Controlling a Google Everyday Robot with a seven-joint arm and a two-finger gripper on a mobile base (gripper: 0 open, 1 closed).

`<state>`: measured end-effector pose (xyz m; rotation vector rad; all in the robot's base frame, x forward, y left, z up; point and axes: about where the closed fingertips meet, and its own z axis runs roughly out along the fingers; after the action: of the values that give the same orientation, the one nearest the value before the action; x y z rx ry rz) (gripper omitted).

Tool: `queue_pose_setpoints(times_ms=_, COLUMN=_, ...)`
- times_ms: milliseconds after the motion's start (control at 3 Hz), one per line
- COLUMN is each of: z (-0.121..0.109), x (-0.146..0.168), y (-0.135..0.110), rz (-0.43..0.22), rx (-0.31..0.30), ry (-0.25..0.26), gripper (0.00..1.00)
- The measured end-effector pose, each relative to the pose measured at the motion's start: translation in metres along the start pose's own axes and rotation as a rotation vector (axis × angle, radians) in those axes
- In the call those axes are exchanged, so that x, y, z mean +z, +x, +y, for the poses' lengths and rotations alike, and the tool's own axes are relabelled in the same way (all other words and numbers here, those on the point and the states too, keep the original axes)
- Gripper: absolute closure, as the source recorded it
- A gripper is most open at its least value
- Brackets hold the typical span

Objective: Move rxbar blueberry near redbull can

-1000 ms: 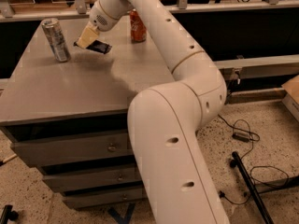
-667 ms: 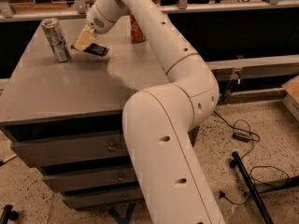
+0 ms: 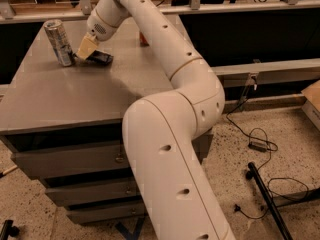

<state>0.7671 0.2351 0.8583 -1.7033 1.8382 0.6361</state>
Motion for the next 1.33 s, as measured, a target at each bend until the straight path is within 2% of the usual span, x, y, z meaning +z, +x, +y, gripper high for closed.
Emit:
queue_pose_setpoints(times_ms=333, z=0.000, x=0.004, y=0.000, rz=0.001, rx=0.000, ry=-0.004, gripper=0.04)
queue_pose_setpoints(times_ms=667, z=0.002, x=-0.002, y=0.003, rz=-0.027, rx=-0.003, ry=-0.015, gripper=0.00)
queue_pose_setpoints(times_ms=1000, z=0.000, x=-0.039, y=0.014, rz=-0.027, rx=0.020, ry=0.030, gripper=0.00)
queue_pose_setpoints(times_ms=1333, z=0.007, x=-0.122, y=0.036, rz=-0.027, rx=0.042, ry=0.161, gripper=0.00)
